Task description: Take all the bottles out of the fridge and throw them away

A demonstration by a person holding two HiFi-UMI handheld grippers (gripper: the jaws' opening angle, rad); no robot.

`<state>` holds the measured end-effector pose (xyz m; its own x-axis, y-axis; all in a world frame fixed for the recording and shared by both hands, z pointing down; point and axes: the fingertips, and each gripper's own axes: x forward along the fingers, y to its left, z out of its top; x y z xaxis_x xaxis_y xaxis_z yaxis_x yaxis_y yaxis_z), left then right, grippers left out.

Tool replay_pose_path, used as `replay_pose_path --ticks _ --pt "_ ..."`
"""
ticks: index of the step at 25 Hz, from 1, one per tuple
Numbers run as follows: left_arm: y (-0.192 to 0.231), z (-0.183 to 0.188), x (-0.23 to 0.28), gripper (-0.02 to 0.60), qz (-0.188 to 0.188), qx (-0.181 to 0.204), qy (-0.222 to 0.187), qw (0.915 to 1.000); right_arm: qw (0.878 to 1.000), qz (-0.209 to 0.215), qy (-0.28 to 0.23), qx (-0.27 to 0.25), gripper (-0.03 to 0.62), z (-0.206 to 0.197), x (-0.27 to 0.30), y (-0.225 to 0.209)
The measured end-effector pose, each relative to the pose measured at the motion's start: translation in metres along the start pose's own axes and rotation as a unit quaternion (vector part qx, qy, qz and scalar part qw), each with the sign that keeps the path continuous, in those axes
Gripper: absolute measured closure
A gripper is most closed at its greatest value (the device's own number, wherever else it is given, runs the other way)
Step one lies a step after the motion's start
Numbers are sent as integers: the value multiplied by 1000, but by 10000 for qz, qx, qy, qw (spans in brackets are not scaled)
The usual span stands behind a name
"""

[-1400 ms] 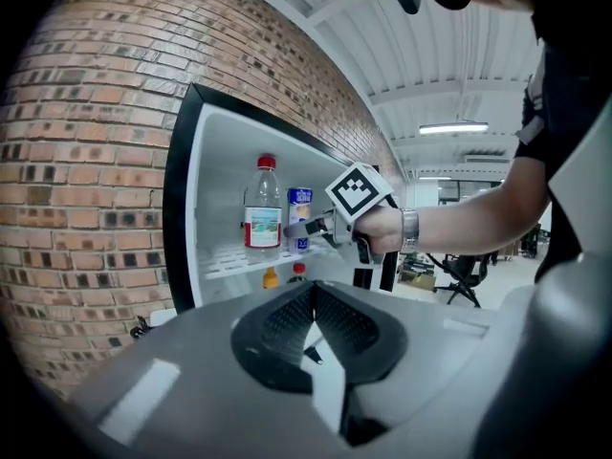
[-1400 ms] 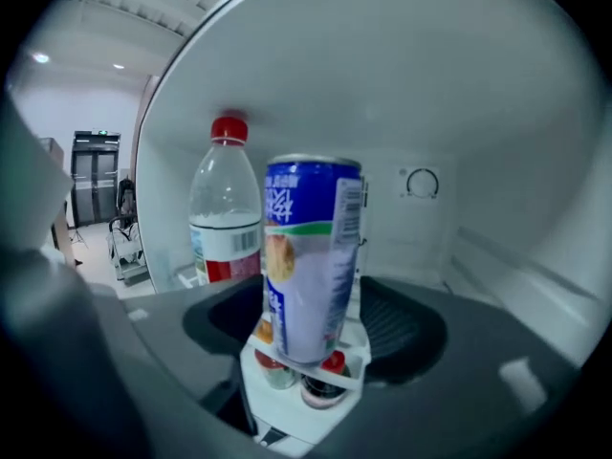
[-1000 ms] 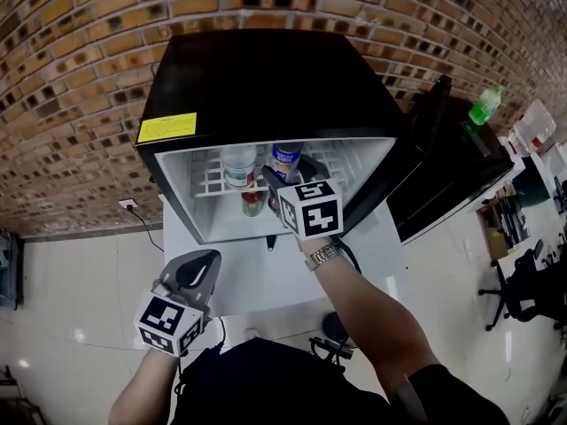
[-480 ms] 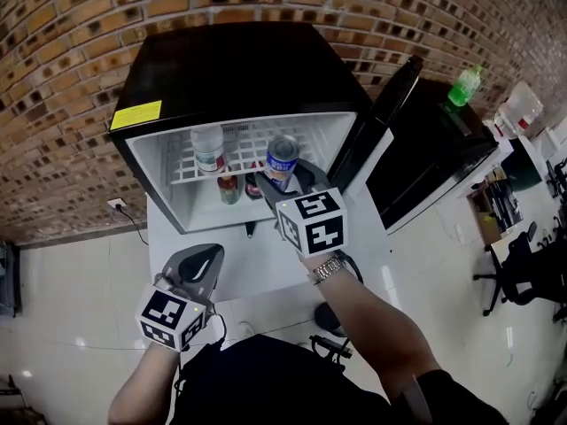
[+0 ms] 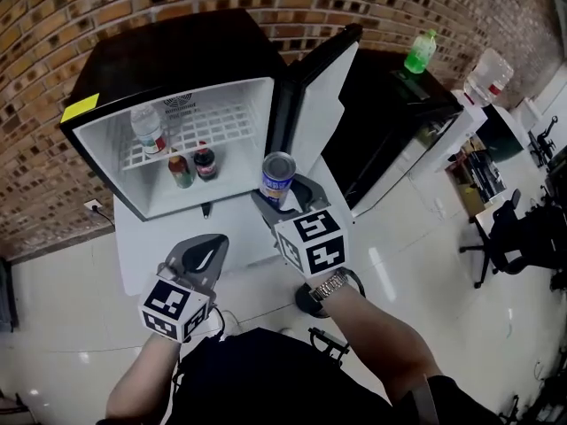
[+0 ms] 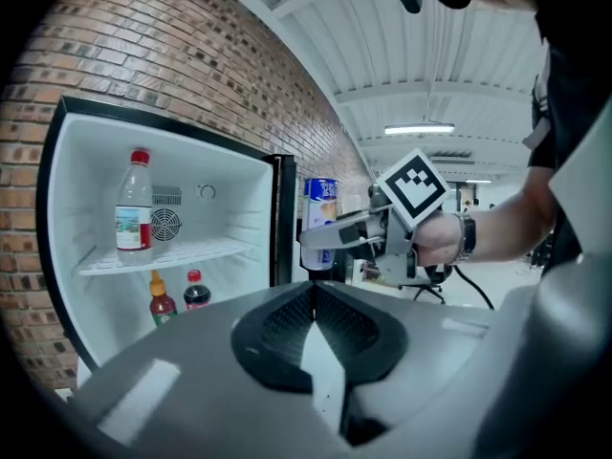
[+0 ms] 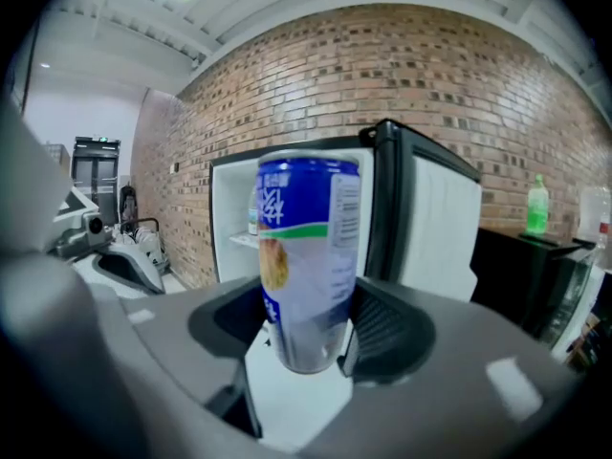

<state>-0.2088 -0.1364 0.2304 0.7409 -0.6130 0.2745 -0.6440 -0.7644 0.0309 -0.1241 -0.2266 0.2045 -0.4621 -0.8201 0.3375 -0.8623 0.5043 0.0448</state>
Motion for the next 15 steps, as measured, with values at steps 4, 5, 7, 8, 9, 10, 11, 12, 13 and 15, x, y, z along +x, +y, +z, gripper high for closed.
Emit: replay_pose_path --ticks 4,5,7,8,9,10,11,12,13,15 --pt "-45 -2 19 578 -204 71 48 9998 9998 -126 115 86 330 -33 -46 -19" --pt "-57 -3 24 578 -251 97 62 9996 9997 -151 149 112 330 -42 -57 -23" --pt "-79 -5 33 578 -327 139 101 9993 9994 -190 221 171 330 -60 -77 -32" --pt "-89 -7 37 578 -361 152 125 9992 9992 -207 258 202 330 -69 -87 -36" --pt "-100 -8 41 578 -398 163 149 9990 9990 -223 297 236 330 -78 -97 -39" --pt "-110 -10 45 578 -440 174 174 9987 9988 -239 337 270 330 -88 -107 -42" --pt "-120 -11 49 578 -485 185 200 9985 9985 -257 379 304 330 -97 -116 -45" --pt "-131 -13 54 578 -533 195 229 9981 9981 -273 424 341 330 -106 -125 -48" --pt "-141 -16 58 578 -582 209 262 9977 9978 -287 469 380 330 -115 -133 -50" --pt "-160 -21 69 578 -684 247 336 9968 9970 -310 550 456 330 -134 -149 -56"
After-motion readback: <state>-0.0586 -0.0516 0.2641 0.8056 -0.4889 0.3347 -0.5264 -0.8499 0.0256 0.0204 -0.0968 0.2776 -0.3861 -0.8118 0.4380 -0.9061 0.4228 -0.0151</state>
